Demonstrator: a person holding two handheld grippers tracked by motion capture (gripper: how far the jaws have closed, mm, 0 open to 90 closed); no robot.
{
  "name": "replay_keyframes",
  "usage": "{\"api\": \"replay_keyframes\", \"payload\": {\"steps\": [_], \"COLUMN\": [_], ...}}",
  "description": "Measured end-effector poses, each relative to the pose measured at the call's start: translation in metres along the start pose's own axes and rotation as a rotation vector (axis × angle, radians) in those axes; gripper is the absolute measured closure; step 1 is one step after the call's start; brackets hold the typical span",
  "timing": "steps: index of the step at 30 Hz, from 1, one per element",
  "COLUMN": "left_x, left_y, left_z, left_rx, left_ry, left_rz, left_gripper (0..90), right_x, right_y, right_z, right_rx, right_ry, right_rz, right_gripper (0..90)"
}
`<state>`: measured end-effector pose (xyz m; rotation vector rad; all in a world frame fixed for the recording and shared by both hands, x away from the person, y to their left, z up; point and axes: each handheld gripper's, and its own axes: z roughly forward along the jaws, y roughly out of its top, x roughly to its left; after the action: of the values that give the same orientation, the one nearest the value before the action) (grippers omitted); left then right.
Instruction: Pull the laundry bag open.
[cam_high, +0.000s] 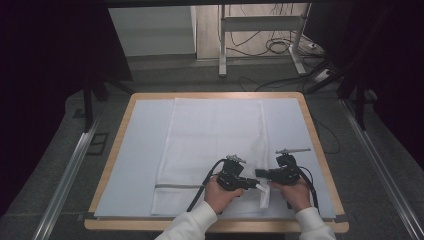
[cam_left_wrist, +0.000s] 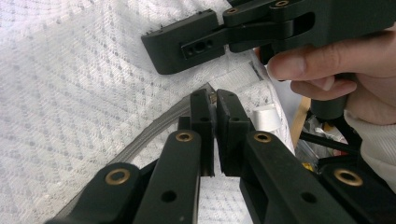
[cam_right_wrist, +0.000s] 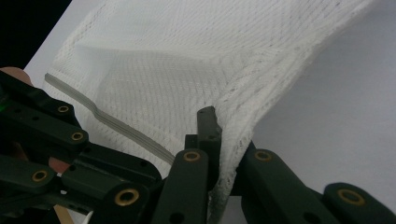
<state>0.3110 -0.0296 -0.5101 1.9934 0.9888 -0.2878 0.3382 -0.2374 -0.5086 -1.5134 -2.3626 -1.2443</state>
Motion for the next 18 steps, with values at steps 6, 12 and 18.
{"api": "replay_keyframes", "payload": {"steps": [6, 12, 18], "left_x": [0.003, 0.0047, 0.0082], "left_y": [-0.0014, -0.0035, -0.0038], "left_z": [0.0001, -0.0004, 0.0005], "left_rx": [0.002, -0.003, 0.002], "left_ry": [0.0, 0.002, 0.008], "left_rz": [-0.004, -0.013, -0.018], "left_gripper": [87.0, 87.0, 87.0], "right_x": [0.0003, 0.0005, 0.0006], "right_y": [-0.0002, -0.0008, -0.0011], "right_z": [-0.0006, -0.0004, 0.0004], "right_rx": [-0.003, -0.003, 0.0], "right_ry": [0.0, 0.003, 0.005], "right_rz": [-0.003, -0.006, -0.008], "right_gripper": [88.7, 88.7, 88.7]}}
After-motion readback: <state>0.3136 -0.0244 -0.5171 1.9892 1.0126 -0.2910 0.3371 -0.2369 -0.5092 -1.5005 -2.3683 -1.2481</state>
